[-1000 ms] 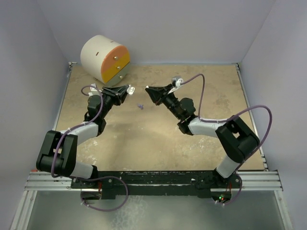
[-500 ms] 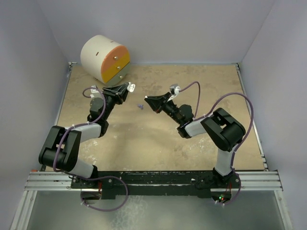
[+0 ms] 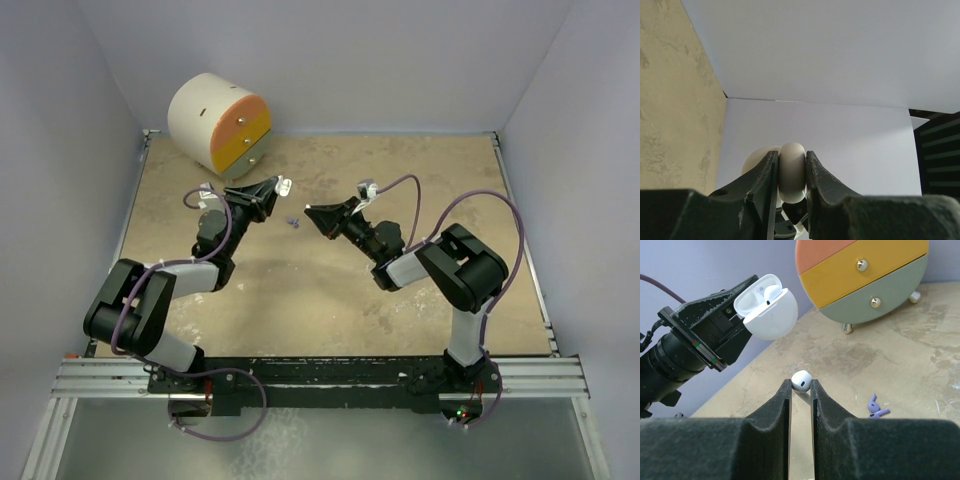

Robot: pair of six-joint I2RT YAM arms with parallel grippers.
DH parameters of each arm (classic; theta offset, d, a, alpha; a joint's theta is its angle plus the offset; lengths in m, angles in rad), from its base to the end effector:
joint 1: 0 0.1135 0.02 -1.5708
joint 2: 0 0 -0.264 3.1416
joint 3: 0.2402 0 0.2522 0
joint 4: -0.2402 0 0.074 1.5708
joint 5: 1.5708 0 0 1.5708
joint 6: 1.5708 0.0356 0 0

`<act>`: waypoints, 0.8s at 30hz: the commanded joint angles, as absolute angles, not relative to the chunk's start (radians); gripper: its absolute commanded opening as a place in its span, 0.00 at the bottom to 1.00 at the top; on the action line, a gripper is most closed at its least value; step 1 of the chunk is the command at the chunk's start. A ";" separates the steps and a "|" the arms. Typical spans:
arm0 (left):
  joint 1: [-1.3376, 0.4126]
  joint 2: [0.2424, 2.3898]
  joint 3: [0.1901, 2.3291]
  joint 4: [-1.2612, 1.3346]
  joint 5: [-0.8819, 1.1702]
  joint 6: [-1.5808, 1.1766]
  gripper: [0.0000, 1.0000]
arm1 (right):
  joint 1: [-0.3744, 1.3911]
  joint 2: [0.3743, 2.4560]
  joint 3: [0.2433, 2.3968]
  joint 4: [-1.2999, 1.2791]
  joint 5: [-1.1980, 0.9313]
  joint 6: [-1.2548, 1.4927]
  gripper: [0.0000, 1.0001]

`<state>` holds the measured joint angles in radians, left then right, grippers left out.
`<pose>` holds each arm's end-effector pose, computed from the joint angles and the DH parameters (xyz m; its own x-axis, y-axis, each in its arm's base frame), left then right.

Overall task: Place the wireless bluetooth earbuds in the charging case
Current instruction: Place the earbud in the charging case.

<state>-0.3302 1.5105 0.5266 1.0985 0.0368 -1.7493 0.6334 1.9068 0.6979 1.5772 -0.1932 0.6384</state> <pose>0.2820 -0.0980 0.2188 -0.3721 -0.9121 0.1722 0.0428 -0.2022 -0.9784 0.2793 0.2136 0.1941 -0.1991 0.5793 -0.7904 -0.7553 0.4231 0.5004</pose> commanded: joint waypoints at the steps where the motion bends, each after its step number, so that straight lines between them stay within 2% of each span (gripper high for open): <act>1: -0.342 1.500 0.516 1.184 0.001 -1.773 0.00 | 0.627 1.878 0.692 2.203 -0.176 0.635 0.00; 9: -0.352 1.493 0.515 1.157 -0.005 -1.784 0.00 | 0.613 1.922 0.695 2.369 -0.192 0.625 0.00; 24: -0.352 1.486 0.547 1.111 -0.006 -1.785 0.00 | 0.602 1.917 0.856 2.315 -0.269 0.620 0.00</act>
<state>-0.3485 1.5101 0.5125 1.0782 0.0101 -1.7699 0.6075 1.9514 0.8078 1.5841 -0.2321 0.6369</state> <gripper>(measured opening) 0.237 0.186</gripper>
